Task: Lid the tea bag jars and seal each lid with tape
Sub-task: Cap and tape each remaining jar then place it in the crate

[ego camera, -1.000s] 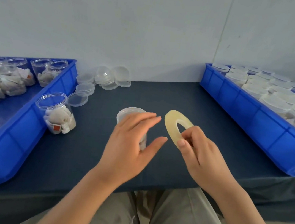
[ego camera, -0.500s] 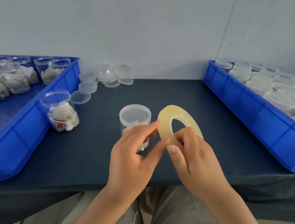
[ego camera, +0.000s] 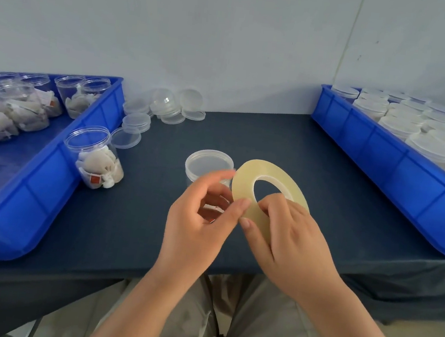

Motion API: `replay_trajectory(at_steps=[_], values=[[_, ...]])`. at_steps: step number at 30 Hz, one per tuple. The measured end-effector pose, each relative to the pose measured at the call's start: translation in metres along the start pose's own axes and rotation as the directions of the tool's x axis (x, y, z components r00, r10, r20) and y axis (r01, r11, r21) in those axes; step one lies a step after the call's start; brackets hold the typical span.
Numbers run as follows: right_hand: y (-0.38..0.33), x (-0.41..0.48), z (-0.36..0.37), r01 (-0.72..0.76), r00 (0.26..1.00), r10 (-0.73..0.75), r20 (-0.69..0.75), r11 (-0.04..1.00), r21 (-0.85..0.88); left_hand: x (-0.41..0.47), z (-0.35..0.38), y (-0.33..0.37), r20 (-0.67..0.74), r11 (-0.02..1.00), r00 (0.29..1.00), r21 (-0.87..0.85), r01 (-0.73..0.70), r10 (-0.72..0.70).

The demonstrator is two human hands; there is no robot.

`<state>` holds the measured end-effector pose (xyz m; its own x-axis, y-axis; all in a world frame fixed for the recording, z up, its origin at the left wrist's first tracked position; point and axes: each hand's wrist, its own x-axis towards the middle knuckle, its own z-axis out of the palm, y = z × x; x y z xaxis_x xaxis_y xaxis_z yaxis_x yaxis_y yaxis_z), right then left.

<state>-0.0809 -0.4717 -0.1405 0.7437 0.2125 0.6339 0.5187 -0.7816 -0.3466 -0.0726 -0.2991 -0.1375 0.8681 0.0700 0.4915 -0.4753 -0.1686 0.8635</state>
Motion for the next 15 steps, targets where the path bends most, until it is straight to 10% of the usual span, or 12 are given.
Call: replay_trajectory(at_steps=[6, 15], values=[[0.007, 0.002, -0.010, -0.001, 0.992, -0.013, 0.122, 0.993, 0.117, 0.017, -0.035, -0.002, 0.366, 0.967, 0.920, 0.150, -0.205, 0.138], [0.001, 0.001, -0.004, -0.138, 0.974, 0.109, 0.200, 0.980, 0.140, 0.000, -0.023, -0.013, 0.101, 0.797, 0.903, 0.436, -0.418, 0.418]])
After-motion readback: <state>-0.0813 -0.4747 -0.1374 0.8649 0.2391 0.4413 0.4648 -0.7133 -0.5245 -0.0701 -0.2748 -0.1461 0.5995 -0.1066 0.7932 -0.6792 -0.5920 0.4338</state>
